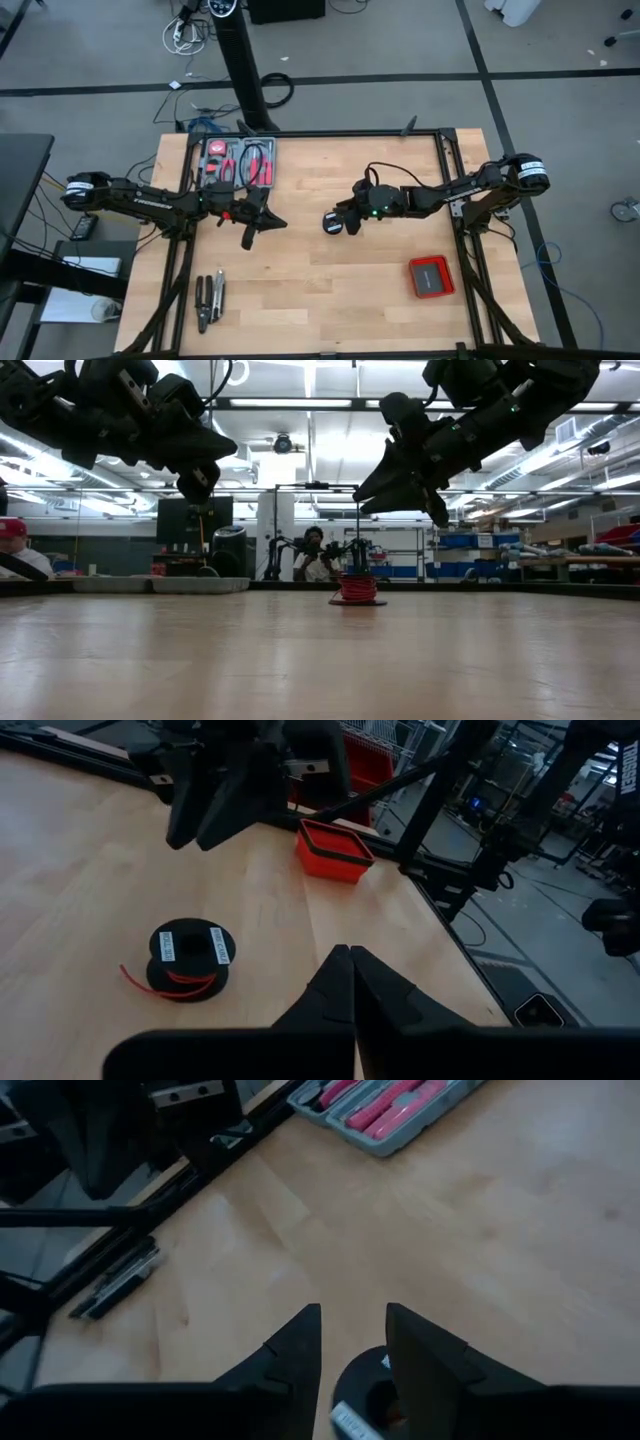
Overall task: Coil cords
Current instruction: Uncoil the red wire from the spool
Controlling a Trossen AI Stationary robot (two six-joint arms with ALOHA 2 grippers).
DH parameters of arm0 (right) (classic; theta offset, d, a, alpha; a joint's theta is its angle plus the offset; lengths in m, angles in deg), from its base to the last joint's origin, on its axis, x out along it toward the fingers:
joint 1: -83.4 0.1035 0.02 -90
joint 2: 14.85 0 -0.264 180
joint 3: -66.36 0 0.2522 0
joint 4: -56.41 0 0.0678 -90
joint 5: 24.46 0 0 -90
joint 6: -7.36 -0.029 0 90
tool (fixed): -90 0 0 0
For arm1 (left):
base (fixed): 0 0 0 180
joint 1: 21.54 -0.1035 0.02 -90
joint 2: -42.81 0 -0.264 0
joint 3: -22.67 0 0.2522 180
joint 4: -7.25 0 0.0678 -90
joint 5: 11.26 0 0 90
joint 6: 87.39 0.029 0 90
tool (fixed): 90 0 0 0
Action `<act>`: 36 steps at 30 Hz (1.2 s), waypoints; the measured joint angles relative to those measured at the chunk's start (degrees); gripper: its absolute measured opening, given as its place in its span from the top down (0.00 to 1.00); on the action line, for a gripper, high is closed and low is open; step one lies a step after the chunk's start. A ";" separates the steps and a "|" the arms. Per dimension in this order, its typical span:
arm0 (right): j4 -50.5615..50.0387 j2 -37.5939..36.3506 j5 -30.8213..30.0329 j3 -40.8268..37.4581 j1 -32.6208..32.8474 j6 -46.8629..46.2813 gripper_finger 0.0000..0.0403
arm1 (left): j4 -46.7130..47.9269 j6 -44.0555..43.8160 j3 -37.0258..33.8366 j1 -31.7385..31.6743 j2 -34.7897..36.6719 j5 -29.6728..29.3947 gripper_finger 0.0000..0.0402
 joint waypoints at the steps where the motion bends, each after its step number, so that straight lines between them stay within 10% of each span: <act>1: -0.27 0.00 0.92 0.00 0.00 -1.13 0.72 | 0.61 -0.70 0.00 0.00 0.00 0.00 1.00; 13: -6.56 0.02 1.74 0.07 1.23 -2.21 0.72 | 6.45 1.05 0.00 0.00 -0.01 -1.25 1.00; 36: -16.95 0.02 25.38 0.02 -11.34 4.38 0.72 | 15.15 -0.34 10.05 -0.13 -11.65 -6.51 1.00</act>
